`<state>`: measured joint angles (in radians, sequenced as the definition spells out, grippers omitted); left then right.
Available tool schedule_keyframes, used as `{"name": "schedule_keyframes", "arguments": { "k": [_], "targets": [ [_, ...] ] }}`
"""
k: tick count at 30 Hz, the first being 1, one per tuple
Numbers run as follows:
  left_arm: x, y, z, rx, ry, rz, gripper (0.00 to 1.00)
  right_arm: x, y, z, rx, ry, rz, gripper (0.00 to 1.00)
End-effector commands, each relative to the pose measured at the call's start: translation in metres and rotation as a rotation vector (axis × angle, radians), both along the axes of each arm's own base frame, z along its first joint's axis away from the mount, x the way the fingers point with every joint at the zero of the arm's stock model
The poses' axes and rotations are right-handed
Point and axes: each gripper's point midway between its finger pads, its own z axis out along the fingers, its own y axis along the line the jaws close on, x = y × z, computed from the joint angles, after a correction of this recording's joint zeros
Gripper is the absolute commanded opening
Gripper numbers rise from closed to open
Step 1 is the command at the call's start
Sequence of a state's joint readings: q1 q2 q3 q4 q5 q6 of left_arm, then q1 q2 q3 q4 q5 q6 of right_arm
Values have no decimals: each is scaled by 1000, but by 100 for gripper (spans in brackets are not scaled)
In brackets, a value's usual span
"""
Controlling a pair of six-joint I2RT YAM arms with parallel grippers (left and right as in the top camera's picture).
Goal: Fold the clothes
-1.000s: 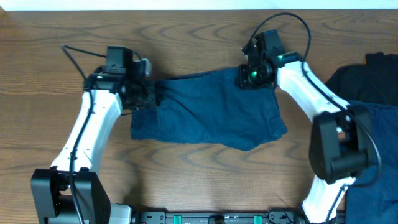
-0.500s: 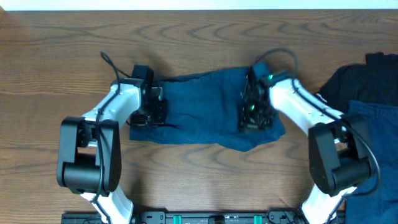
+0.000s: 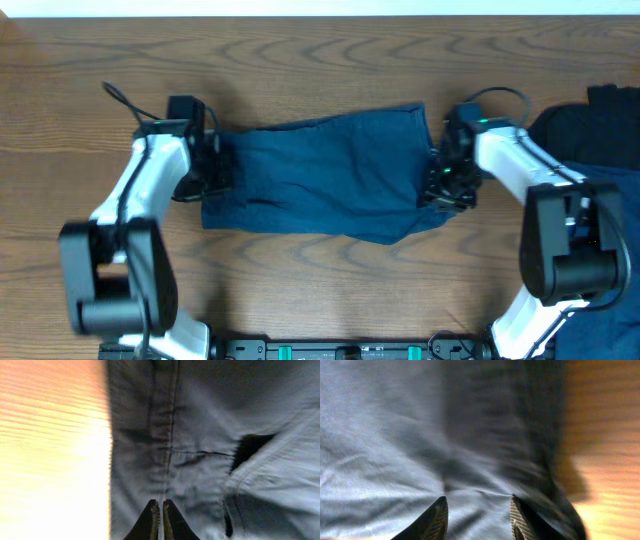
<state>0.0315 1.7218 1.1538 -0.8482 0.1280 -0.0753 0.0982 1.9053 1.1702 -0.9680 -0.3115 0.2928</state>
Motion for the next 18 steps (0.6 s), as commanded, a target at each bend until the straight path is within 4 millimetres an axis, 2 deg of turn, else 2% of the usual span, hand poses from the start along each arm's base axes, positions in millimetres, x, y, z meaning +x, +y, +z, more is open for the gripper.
{"name": "schedule_keyframes", "arguments": {
  "k": [1,4,6,10,15,18],
  "targets": [
    [11,5,37,27,-117,11,14,13,-5,31,100,-95,20,43],
    [14,1,51,2,-171,10,33,10,-26,38,57,-93,-25,48],
    [17,-2,53,-13,-183,7,40,10,-37,37,26,-92,-40,51],
    [23,-2,47,-12,-186,6,50,10,-40,28,14,-96,-46,53],
    [28,-1,33,-13,-165,4,54,3,-44,7,-18,-82,-75,53],
    [27,-2,22,-14,-131,3,54,-1,-29,-3,68,-99,-74,43]
  ]
}}
